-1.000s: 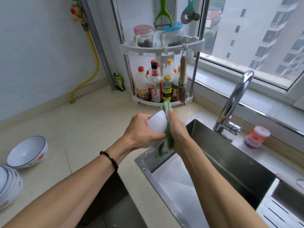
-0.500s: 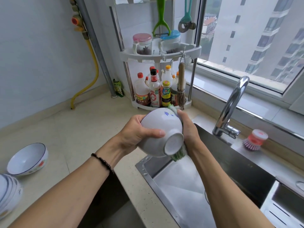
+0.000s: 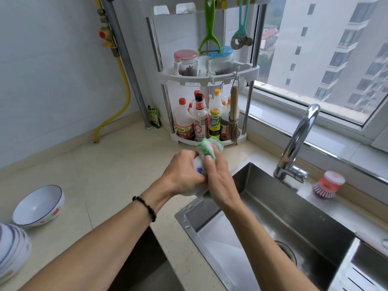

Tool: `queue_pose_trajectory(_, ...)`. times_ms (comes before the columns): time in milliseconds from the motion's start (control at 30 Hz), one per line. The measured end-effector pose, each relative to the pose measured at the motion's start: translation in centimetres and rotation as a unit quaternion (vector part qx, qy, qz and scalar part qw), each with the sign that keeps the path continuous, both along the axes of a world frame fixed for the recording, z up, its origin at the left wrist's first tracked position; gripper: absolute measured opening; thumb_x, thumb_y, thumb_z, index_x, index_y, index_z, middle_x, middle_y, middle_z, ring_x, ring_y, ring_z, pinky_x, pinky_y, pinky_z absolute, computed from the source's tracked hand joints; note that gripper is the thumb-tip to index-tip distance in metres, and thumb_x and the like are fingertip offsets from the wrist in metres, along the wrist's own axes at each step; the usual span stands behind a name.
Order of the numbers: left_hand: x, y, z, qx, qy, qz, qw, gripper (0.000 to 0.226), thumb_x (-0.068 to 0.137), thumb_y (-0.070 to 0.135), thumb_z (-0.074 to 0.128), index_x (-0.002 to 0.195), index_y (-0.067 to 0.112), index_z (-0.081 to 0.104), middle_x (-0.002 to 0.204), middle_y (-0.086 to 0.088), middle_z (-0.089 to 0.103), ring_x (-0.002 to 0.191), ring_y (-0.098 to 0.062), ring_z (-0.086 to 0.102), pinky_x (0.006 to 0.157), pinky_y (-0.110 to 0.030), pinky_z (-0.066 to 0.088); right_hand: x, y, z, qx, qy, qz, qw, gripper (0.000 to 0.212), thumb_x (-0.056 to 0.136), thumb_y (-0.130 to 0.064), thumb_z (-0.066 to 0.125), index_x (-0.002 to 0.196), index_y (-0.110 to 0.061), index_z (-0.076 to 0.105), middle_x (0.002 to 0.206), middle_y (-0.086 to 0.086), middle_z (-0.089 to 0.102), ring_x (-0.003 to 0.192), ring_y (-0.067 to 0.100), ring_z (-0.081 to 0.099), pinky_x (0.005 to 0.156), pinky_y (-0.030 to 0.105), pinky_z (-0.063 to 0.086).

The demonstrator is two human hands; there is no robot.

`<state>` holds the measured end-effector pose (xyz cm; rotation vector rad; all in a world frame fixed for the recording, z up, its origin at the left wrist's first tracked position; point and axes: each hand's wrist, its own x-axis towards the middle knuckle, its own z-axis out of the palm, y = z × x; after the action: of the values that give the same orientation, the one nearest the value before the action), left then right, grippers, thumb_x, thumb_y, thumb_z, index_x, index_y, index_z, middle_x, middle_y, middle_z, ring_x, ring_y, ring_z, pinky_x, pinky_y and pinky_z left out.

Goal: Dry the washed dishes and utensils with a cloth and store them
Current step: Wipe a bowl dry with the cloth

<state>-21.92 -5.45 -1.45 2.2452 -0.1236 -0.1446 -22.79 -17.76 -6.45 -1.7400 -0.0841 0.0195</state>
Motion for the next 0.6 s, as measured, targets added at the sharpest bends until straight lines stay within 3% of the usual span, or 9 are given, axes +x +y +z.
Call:
queue_pose_trajectory(67,-0.6,-0.1,0.0,-0.041,0.000,-0.020,0.999,0.022,0.068,0.009,0.086,0.084,0.009,0.071,0.077,-0.006,0.074,0.069,-0.022,0.069,0.062,-0.038,0.057,1.2,-0.7,0.4,0.140,0.131,-0.007,0.981,0.050,0.102,-0.055,0.036,0.133,-0.023,0.059,0.112,0.010,0.071,0.094,0.023,0.069,0.081,0.039,0.056)
queue_pose_trajectory(100,-0.7,0.0,0.1,-0.062,-0.001,-0.022,0.998,0.025,0.067,0.008,0.088,0.087,0.009,0.073,0.080,-0.007,0.075,0.070,-0.022,0.070,0.063,-0.038,0.057,1.9,-1.2,0.5,0.194,0.181,-0.007,0.964,0.055,0.101,-0.057,0.037,0.124,-0.016,0.065,0.106,0.013,0.074,0.088,0.025,0.071,0.078,0.039,0.058)
queue_pose_trajectory(133,-0.9,0.0,0.2,-0.071,-0.003,-0.018,0.997,0.027,0.067,0.009,0.089,0.088,0.009,0.073,0.081,-0.006,0.075,0.070,-0.021,0.070,0.063,-0.037,0.057,2.3,-1.4,0.5,0.213,0.186,-0.001,0.959,0.057,0.100,-0.059,0.039,0.124,-0.015,0.065,0.111,0.015,0.074,0.092,0.026,0.072,0.083,0.041,0.059)
queue_pose_trajectory(233,-0.1,0.3,0.2,-0.052,-0.012,0.011,0.999,0.022,0.068,0.015,0.089,0.080,0.014,0.071,0.073,0.000,0.072,0.062,-0.013,0.064,0.057,-0.033,0.054,1.4,-0.1,-0.3,0.135,0.095,0.004,0.986,0.045,0.103,-0.054,0.038,0.140,-0.031,0.051,0.123,0.007,0.067,0.109,0.020,0.067,0.097,0.043,0.055)
queue_pose_trajectory(333,-0.5,0.3,0.3,-0.035,0.001,-0.009,0.999,0.021,0.068,0.012,0.088,0.080,0.014,0.071,0.072,-0.001,0.072,0.061,-0.012,0.064,0.055,-0.030,0.053,1.2,-0.3,-1.1,0.176,0.145,-0.003,0.974,0.053,0.104,-0.055,0.036,0.134,-0.017,0.056,0.103,0.008,0.073,0.086,0.017,0.071,0.080,0.037,0.059)
queue_pose_trajectory(400,-0.9,0.6,0.3,-0.100,0.023,-0.009,0.995,0.029,0.068,0.005,0.088,0.093,0.009,0.075,0.083,-0.006,0.076,0.069,-0.015,0.068,0.064,-0.032,0.057,1.9,-1.4,-1.0,0.253,0.212,0.005,0.944,0.061,0.103,-0.056,0.036,0.128,-0.007,0.062,0.095,0.015,0.076,0.077,0.026,0.073,0.070,0.040,0.058)
queue_pose_trajectory(467,-0.9,1.1,0.3,-0.157,0.038,0.009,0.987,0.033,0.070,0.003,0.088,0.099,0.007,0.074,0.087,-0.006,0.077,0.073,-0.017,0.071,0.068,-0.032,0.059,2.2,-1.8,-0.5,0.218,0.183,0.018,0.959,0.060,0.104,-0.057,0.033,0.137,-0.012,0.057,0.097,0.013,0.076,0.074,0.029,0.073,0.066,0.041,0.059)
queue_pose_trajectory(500,-0.7,1.1,0.2,-0.155,0.039,0.015,0.987,0.032,0.069,0.004,0.088,0.098,0.007,0.074,0.086,-0.005,0.077,0.073,-0.017,0.070,0.068,-0.031,0.059,2.1,-1.4,-0.3,0.166,0.133,0.025,0.977,0.059,0.104,-0.058,0.031,0.142,-0.018,0.052,0.102,0.010,0.075,0.079,0.027,0.073,0.068,0.041,0.060)
queue_pose_trajectory(600,-0.4,0.7,0.1,-0.084,0.036,-0.007,0.996,0.027,0.068,0.007,0.089,0.088,0.008,0.071,0.079,-0.001,0.074,0.067,-0.014,0.069,0.062,-0.028,0.057,1.6,-0.3,-0.9,0.048,0.025,0.051,0.997,0.065,0.095,-0.072,0.031,0.148,-0.036,0.041,0.140,0.003,0.056,0.125,0.019,0.057,0.107,0.049,0.047)
